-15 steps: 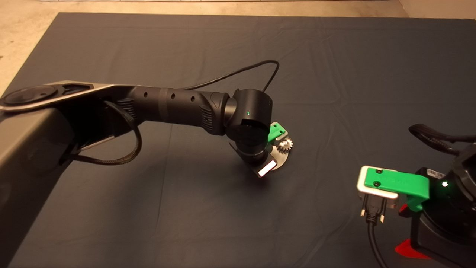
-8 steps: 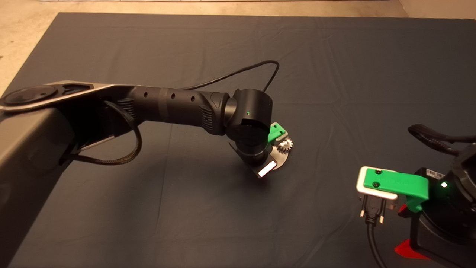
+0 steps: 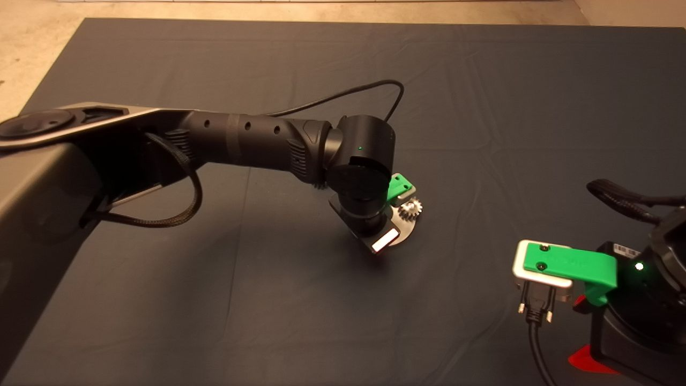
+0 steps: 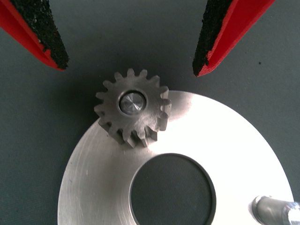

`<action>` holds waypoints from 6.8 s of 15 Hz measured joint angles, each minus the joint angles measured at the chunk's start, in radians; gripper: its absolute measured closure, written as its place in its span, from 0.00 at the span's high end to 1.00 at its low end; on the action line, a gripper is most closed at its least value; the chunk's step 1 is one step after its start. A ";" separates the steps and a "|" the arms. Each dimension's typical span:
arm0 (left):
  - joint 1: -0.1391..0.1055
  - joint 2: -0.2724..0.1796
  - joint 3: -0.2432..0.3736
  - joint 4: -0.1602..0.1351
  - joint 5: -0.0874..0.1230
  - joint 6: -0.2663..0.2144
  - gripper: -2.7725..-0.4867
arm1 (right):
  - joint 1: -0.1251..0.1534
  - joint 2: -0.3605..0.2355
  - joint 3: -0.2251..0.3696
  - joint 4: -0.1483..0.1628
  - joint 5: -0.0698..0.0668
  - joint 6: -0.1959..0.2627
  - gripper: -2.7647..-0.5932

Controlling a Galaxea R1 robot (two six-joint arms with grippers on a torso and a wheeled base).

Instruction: Install three planetary gears onto the carrier pins

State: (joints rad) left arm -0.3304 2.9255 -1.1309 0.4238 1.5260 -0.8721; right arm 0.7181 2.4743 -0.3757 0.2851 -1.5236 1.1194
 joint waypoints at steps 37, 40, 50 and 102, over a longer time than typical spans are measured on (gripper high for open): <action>-0.086 -0.078 -0.277 0.048 0.000 0.287 0.61 | 0.000 0.009 0.000 0.000 0.000 0.000 0.40; -0.086 -0.078 -0.285 0.062 0.000 0.288 0.61 | 0.000 0.011 0.000 0.000 0.000 0.000 0.40; -0.086 -0.077 -0.313 0.075 -0.001 0.288 0.61 | 0.000 0.020 0.000 0.000 0.000 0.000 0.40; -0.054 -0.081 -0.317 -0.014 -0.006 0.194 0.61 | 0.000 0.059 0.002 0.000 0.000 0.000 0.40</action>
State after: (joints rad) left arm -0.3847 2.8445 -1.4474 0.4094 1.5196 -0.6786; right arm 0.7183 2.5328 -0.3738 0.2851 -1.5234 1.1198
